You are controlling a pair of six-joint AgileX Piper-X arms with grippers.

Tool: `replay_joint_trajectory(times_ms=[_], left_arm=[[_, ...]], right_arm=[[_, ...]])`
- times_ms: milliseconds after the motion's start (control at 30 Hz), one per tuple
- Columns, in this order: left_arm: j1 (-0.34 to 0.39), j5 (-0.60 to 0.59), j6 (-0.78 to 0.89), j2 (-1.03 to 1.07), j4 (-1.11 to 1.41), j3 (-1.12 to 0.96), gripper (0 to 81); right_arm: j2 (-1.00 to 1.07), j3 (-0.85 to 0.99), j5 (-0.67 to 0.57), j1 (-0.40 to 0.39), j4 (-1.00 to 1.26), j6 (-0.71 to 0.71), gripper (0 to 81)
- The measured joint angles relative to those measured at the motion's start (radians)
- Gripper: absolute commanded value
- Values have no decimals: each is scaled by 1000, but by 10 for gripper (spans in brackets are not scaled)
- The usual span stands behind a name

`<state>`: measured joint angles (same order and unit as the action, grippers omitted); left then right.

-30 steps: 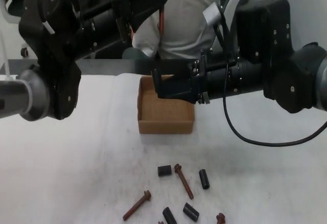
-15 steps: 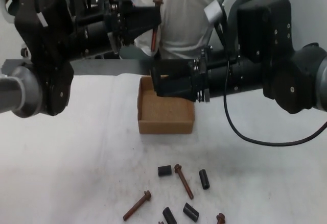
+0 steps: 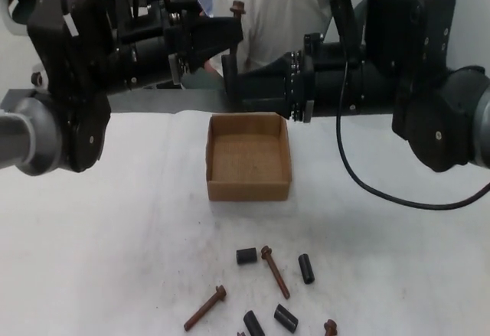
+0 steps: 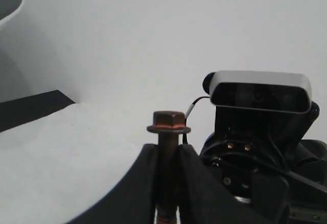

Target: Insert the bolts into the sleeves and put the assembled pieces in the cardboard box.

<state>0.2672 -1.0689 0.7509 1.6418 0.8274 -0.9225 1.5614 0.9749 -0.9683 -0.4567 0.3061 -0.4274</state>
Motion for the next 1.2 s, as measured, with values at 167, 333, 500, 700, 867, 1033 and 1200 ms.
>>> replay_joint_trajectory(times_ms=[167, 333, 500, 700, 867, 1033, 1200], left_arm=[[0, 22, 35, -2, 66, -1, 2], [0, 58, 85, -2, 109, -1, 2], [0, 59, 110, -2, 119, -1, 2], [0, 60, 151, -2, 164, -1, 2], [0, 81, 202, -2, 211, -1, 2], [0, 84, 218, -2, 224, -1, 2], [1, 47, 282, -2, 226, -1, 2]], right_arm=[[0, -64, 0, 0, 29, -15, 8], [3, -147, 42, 0, 235, -138, 8], [3, -175, 72, 0, 398, -233, 8], [3, -203, 79, 0, 416, -248, 8], [20, -222, 79, 0, 420, -262, 8], [70, -234, 79, 0, 424, -292, 8], [82, -235, 79, 0, 520, -343, 8]])
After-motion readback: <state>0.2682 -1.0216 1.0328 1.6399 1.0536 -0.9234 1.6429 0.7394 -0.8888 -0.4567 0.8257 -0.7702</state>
